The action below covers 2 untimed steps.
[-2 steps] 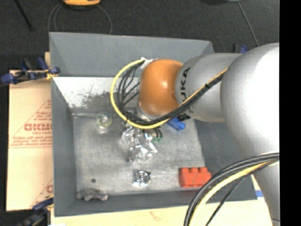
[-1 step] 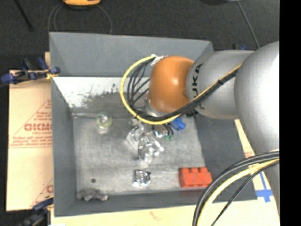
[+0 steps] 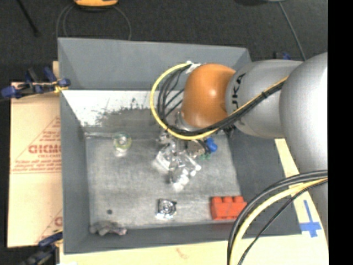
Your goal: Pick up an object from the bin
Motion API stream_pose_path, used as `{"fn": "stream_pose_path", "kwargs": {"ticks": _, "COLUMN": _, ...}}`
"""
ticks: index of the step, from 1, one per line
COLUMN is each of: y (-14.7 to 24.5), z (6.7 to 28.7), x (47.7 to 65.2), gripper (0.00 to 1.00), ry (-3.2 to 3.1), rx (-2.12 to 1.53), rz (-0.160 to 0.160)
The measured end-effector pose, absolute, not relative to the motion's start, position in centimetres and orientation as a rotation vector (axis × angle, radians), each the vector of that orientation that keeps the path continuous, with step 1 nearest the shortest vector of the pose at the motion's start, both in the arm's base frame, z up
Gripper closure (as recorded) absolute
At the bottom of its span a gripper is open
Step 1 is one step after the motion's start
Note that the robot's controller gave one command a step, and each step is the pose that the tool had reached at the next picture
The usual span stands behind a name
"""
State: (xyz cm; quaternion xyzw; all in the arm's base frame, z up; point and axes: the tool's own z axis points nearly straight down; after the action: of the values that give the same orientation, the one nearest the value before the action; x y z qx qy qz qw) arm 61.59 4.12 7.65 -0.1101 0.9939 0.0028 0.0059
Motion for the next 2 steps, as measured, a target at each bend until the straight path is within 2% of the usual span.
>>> {"fn": "stream_pose_path", "kwargs": {"ticks": 1, "y": 4.1, "z": 7.8, "x": 61.8, "gripper": 1.0, "ry": 3.104, "rx": -0.339, "rz": 0.005}}
{"fn": "stream_pose_path", "kwargs": {"ticks": 2, "y": 8.2, "z": 27.2, "x": 62.9, "gripper": 1.0, "ry": 3.035, "rx": -0.755, "rz": -0.003}}
